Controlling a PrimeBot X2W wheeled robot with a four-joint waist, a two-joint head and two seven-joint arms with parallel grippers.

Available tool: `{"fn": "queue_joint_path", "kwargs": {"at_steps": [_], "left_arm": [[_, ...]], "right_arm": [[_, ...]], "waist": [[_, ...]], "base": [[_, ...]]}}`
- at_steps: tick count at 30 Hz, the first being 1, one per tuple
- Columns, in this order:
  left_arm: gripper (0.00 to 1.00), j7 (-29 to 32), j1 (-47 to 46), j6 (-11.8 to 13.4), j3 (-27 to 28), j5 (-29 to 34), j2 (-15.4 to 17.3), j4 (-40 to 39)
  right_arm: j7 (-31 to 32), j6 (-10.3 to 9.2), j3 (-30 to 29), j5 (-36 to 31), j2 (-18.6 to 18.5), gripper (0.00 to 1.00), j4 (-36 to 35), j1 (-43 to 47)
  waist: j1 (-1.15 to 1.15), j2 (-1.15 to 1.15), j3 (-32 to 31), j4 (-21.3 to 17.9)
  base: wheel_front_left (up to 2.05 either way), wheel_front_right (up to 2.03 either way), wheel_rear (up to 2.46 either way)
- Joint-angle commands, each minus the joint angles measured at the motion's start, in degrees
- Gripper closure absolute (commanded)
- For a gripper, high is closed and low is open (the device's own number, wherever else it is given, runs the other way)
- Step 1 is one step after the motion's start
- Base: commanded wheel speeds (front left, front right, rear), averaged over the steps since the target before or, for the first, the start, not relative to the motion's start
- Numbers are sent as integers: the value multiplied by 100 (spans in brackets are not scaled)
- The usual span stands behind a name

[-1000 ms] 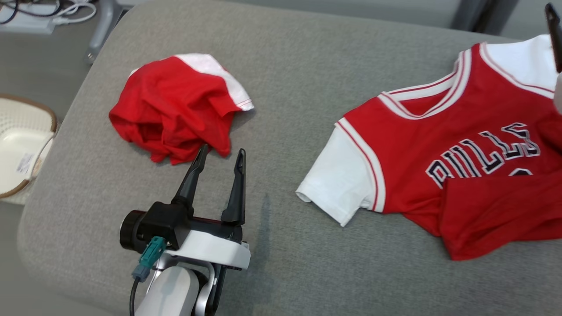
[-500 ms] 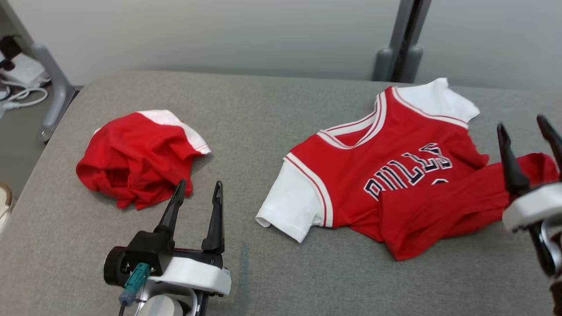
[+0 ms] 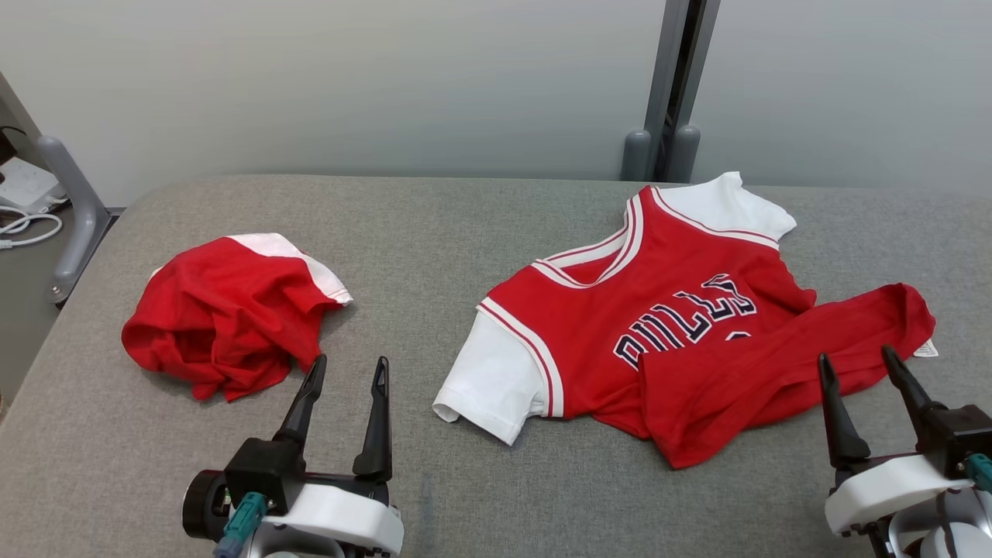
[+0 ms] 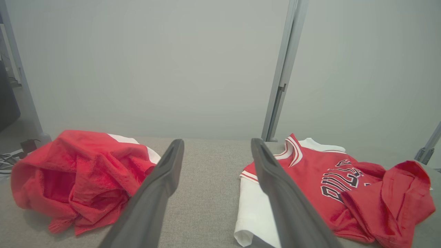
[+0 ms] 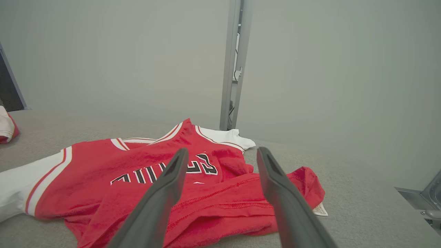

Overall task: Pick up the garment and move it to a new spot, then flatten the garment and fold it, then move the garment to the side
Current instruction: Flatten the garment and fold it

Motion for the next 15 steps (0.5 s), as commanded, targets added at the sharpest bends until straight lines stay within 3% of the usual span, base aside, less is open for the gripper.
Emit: {"fn": "queue_joint_path", "kwargs": {"at_steps": [1,10,15], "left_arm": [[0,-1,56,-11,3,50,23,10],[0,-1,54,-17,10,66,24,41],[0,-1,29,-25,-2,58,23,38]], "right_arm": [[-3,-2,-17,-27,-4,0,7,44],[-2,-2,67,-45,106,0,29,96],[-3,-2,926,192,-61,0,300,126]], "waist": [[0,0,-6,4],[0,0,-41,27],[0,0,-39,59]], "base": [[0,0,0],[0,0,0],[0,0,0]]}}
